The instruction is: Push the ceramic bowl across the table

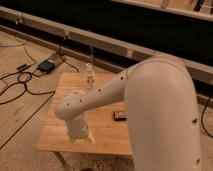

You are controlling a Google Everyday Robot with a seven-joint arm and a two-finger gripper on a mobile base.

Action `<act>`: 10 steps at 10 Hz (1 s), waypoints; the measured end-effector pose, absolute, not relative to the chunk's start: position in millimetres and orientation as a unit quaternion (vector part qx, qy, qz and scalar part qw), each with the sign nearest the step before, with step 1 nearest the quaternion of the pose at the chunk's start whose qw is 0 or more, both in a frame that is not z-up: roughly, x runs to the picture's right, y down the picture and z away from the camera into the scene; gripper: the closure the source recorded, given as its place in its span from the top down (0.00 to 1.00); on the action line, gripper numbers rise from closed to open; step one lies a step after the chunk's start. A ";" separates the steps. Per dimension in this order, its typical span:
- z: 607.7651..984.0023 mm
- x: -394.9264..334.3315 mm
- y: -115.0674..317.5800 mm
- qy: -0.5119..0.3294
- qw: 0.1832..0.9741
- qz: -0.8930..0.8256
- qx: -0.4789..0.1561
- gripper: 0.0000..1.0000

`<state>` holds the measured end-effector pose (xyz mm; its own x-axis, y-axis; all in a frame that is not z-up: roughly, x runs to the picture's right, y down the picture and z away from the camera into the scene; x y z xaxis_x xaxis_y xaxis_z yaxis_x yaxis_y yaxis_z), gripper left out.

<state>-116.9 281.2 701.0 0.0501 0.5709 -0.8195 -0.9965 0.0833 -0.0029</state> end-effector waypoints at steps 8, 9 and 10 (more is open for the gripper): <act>753.4 -89.4 153.0 0.220 0.681 0.644 -0.271 0.65; 757.9 -86.3 145.1 0.210 0.679 0.649 -0.271 0.65; 757.9 -87.1 145.5 0.209 0.679 0.649 -0.272 0.65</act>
